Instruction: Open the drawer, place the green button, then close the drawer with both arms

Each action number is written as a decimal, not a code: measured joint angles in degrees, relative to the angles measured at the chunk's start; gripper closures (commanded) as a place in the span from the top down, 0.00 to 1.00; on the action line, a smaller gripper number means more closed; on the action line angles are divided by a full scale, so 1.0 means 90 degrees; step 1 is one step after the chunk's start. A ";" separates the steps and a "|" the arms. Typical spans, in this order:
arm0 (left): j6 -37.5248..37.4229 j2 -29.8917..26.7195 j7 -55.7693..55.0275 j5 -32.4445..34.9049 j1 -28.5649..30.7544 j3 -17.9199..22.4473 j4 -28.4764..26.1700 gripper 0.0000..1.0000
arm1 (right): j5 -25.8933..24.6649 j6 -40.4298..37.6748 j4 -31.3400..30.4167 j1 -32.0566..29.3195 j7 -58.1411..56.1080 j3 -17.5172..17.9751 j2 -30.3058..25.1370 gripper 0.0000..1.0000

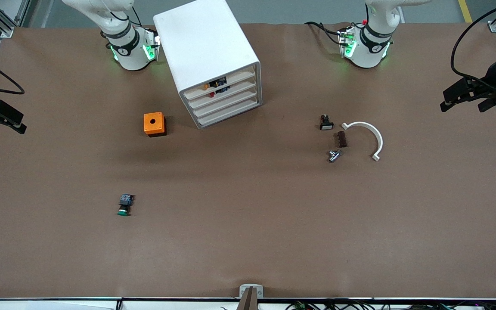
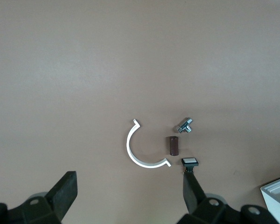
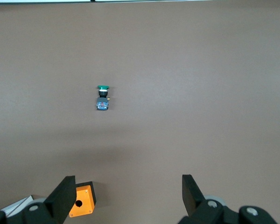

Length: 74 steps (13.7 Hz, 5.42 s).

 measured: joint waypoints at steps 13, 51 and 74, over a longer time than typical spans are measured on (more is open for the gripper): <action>0.0001 0.0817 -0.0013 0.0000 -0.0002 -0.0001 -0.0002 1.00 | 0.0000 0.0003 0.0001 0.0000 0.0000 0.0000 0.0000 1.00; 0.0041 0.6178 -1.1464 -0.4220 -0.3592 -0.0467 0.2195 1.00 | 0.0000 0.0016 0.0008 0.0000 0.0000 0.0000 -0.0005 1.00; -0.1160 0.7228 -1.3047 -0.5639 -0.4293 -0.0525 0.2196 0.27 | 0.0051 0.0162 -0.0113 0.0020 0.0016 0.0031 0.0210 1.00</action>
